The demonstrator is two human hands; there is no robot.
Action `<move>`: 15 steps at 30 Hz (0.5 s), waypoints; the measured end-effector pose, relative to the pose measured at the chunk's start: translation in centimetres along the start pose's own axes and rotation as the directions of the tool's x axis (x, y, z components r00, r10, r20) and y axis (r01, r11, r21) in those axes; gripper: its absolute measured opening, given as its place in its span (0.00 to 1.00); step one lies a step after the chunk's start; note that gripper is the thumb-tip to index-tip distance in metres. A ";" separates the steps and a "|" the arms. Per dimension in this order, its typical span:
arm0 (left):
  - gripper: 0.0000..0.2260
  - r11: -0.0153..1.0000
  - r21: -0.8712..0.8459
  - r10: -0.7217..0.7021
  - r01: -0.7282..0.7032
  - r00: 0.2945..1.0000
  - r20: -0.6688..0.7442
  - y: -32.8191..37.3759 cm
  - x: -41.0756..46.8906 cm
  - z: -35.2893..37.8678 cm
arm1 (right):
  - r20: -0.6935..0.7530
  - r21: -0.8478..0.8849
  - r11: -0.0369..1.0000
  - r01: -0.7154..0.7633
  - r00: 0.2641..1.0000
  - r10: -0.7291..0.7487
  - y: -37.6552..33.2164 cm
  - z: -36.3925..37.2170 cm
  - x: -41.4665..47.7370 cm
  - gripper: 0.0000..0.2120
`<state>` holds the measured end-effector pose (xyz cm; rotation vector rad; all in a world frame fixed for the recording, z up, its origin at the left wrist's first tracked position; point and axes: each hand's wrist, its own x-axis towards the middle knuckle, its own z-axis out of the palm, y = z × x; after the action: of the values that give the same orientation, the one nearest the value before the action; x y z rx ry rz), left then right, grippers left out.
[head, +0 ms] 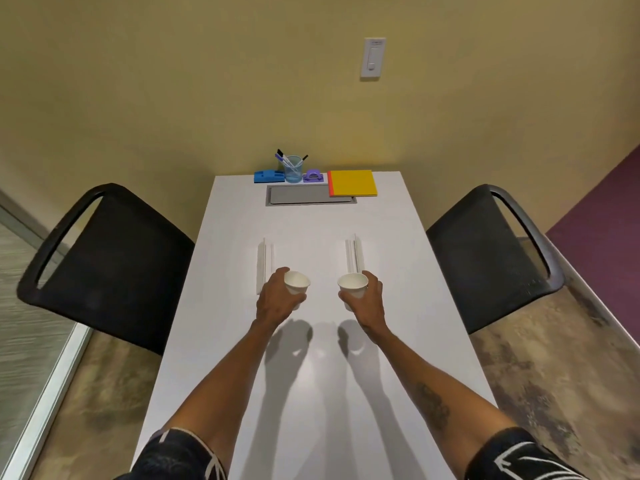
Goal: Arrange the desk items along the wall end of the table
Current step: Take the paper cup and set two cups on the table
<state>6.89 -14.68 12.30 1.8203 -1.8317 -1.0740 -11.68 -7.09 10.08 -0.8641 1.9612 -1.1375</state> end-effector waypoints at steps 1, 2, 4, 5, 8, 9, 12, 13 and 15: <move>0.32 1.000 -0.007 -0.001 0.001 1.000 -0.004 0.4 0.1 0.4 | 0.001 -0.003 1.000 0.000 1.000 0.000 0.1 -0.4 0.4 0.33; 0.32 1.000 -0.012 0.000 0.000 1.000 -0.004 0.7 0.2 0.7 | 0.002 0.002 1.000 -0.001 1.000 0.001 0.1 -0.7 0.8 0.33; 0.32 1.000 -0.009 0.004 -0.004 1.000 0.005 1.3 0.3 1.5 | 0.003 0.010 1.000 -0.005 1.000 0.005 0.2 -1.2 1.5 0.32; 0.32 1.000 -0.003 0.006 -0.006 1.000 0.010 1.4 0.4 1.8 | 0.003 0.011 1.000 -0.009 1.000 0.009 0.1 -1.4 1.7 0.32; 0.31 1.000 0.016 0.012 -0.012 1.000 0.013 1.9 0.6 2.4 | 0.006 0.016 1.000 -0.022 1.000 0.022 -0.1 -1.9 2.4 0.31; 0.31 1.000 0.019 0.012 -0.013 1.000 0.012 1.9 0.7 2.6 | 0.006 0.015 1.000 -0.022 1.000 0.021 0.0 -2.0 2.6 0.31; 0.31 1.000 0.030 0.010 -0.011 1.000 0.016 1.9 1.0 2.6 | 0.001 0.028 0.999 -0.025 1.000 0.025 0.3 -1.9 3.2 0.31; 0.31 0.999 0.033 0.011 -0.012 1.000 0.021 1.9 1.2 2.5 | -0.012 0.030 0.999 -0.032 0.999 0.032 0.5 -1.8 3.3 0.31; 0.32 0.999 0.040 0.017 -0.018 0.999 0.039 1.7 1.7 2.4 | -0.042 0.024 0.999 -0.048 0.998 0.049 0.9 -1.7 3.6 0.32</move>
<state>3.77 -15.87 11.50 1.8145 -1.9013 -1.0804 -15.21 -8.92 9.07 -0.7819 1.9896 -1.1566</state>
